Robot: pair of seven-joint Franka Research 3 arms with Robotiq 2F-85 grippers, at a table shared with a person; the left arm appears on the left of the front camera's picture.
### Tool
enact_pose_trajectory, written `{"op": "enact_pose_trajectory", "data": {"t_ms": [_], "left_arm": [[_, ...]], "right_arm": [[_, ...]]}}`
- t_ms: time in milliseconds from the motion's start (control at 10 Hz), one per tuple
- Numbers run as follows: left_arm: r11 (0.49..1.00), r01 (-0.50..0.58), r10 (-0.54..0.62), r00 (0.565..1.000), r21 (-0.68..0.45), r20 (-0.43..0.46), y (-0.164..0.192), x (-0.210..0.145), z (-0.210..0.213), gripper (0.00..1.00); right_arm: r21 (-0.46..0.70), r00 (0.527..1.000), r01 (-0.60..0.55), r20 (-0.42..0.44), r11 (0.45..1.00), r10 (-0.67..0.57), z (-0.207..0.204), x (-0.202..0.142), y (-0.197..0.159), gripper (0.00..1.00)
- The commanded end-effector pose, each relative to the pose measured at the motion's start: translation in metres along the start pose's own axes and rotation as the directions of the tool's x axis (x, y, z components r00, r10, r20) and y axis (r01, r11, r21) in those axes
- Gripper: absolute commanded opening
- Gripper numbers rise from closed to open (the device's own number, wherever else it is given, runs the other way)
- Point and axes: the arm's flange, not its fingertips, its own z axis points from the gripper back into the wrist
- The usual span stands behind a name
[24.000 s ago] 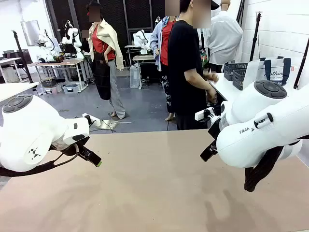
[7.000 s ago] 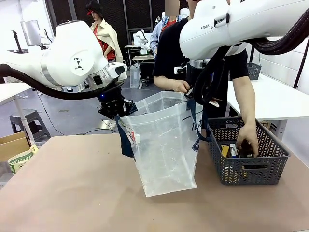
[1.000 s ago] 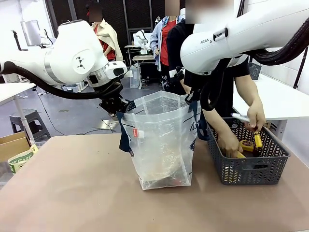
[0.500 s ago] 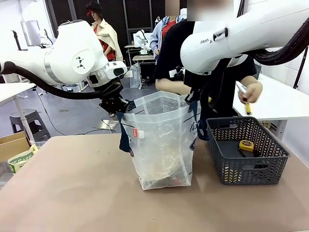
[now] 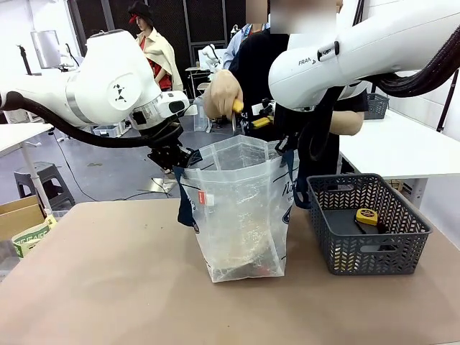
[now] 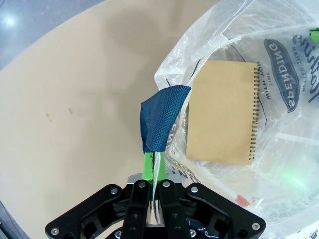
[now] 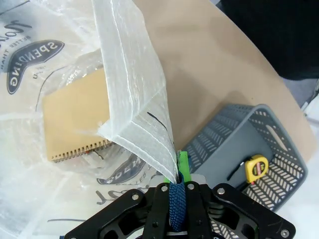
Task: Transfer purchased items from the store into the shopping bag.
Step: Move the Reusable shopping bag to the right side of the table.
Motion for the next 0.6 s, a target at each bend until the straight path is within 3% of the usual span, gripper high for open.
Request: {"op": "enact_pose_trajectory", "data": {"t_ms": [0,500], "left_arm": [[1.000,-0.004,0.004,1.000,0.001,0.000,0.0025,-0.0013,-0.0003,0.00],[1.000,-0.004,0.004,1.000,0.001,0.000,0.0025,-0.0013,-0.0003,0.00]], "right_arm": [[-0.001,1.000,0.004,0.000,1.000,-0.004,0.0001,-0.0007,-0.0017,0.00],[-0.001,1.000,0.004,0.000,1.000,-0.004,0.0001,-0.0007,-0.0017,0.00]]}}
